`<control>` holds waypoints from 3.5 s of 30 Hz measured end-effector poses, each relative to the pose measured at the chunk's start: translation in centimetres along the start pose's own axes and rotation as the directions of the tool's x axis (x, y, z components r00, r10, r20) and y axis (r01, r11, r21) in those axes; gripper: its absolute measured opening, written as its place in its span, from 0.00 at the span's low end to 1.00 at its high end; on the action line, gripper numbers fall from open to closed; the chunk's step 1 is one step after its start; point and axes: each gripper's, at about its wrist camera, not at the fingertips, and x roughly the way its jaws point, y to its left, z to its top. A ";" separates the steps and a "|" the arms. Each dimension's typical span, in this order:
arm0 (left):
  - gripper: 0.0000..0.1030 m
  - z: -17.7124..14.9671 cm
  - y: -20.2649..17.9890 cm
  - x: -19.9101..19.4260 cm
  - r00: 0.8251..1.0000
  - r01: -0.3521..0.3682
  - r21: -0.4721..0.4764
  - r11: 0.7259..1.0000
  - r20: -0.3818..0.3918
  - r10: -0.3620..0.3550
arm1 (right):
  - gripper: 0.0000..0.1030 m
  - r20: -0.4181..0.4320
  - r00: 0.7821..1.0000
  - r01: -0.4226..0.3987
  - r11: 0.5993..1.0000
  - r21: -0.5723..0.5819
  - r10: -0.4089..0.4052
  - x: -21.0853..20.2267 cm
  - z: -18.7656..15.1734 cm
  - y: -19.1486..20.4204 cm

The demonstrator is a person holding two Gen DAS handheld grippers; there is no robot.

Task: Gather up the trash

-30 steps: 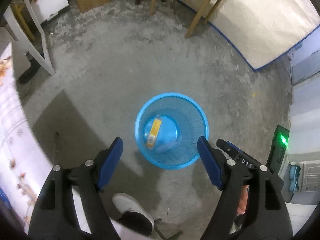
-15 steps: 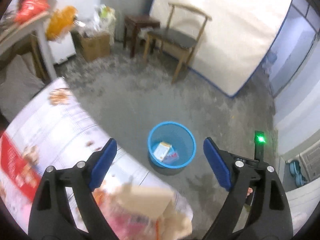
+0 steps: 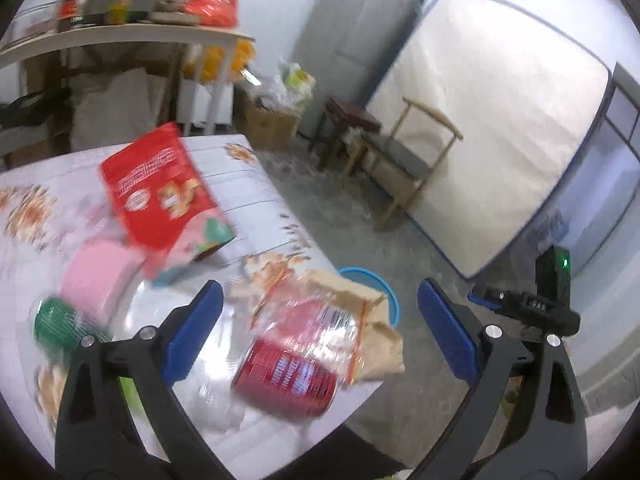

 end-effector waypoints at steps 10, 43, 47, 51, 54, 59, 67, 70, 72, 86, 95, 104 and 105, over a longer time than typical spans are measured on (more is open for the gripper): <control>0.91 -10.3 3.8 -2.4 0.982 -0.183 -0.042 0.982 0.043 0.184 | 0.74 -0.200 0.975 -0.131 0.979 -0.154 0.099 6.5 -3.0 9.5; 0.56 9.2 30.5 9.6 0.933 -0.289 -0.344 0.893 -0.310 0.183 | 0.74 -0.201 0.976 -0.113 0.980 -0.162 0.080 11.4 -1.1 12.9; 0.51 9.5 33.3 11.8 0.923 -0.315 -0.391 0.865 -0.338 0.184 | 0.74 -0.203 0.977 -0.104 0.983 -0.154 0.072 11.8 -0.8 12.4; 0.46 9.3 33.9 13.6 0.913 -0.311 -0.406 0.859 -0.378 0.151 | 0.74 -0.230 0.971 -0.112 0.981 -0.161 0.073 12.6 0.1 12.5; 0.38 8.9 33.9 14.5 0.906 -0.310 -0.390 0.867 -0.399 0.145 | 0.74 -0.246 0.967 -0.132 0.964 -0.232 0.073 13.4 2.5 14.2; 0.19 8.7 33.7 15.0 0.909 -0.301 -0.379 0.875 -0.391 0.144 | 0.74 -0.285 0.955 -0.180 0.930 -0.320 0.086 16.5 7.3 17.5; 0.09 8.8 33.0 13.7 0.919 -0.301 -0.359 0.883 -0.355 0.169 | 0.74 -0.422 0.907 -0.198 0.897 -0.395 0.015 27.7 12.2 20.8; 0.09 8.6 32.7 13.1 0.919 -0.303 -0.352 0.886 -0.353 0.174 | 0.74 -0.401 0.916 -0.168 0.883 -0.438 -0.025 30.5 12.8 21.3; 0.09 8.6 32.7 12.8 0.921 -0.300 -0.348 0.888 -0.347 0.176 | 0.74 -0.400 0.916 -0.161 0.882 -0.443 -0.034 32.1 13.3 21.3; 0.08 8.9 31.9 11.3 0.934 -0.279 -0.314 0.907 -0.307 0.181 | 0.32 -0.382 0.921 -0.134 0.854 -0.502 -0.080 36.0 13.4 22.5; 0.08 9.5 31.2 10.7 0.941 -0.278 -0.308 0.910 -0.278 0.194 | 0.05 -0.300 0.949 -0.108 0.800 -0.590 -0.093 34.1 13.2 24.1; 0.02 10.2 30.4 9.3 0.949 -0.270 -0.297 0.916 -0.241 0.202 | 0.03 -0.236 0.970 -0.109 0.769 -0.630 -0.056 31.2 13.7 25.5; 0.02 10.2 30.3 9.3 0.949 -0.271 -0.296 0.916 -0.240 0.203 | 0.03 -0.237 0.970 -0.112 0.771 -0.626 -0.051 31.0 13.7 25.6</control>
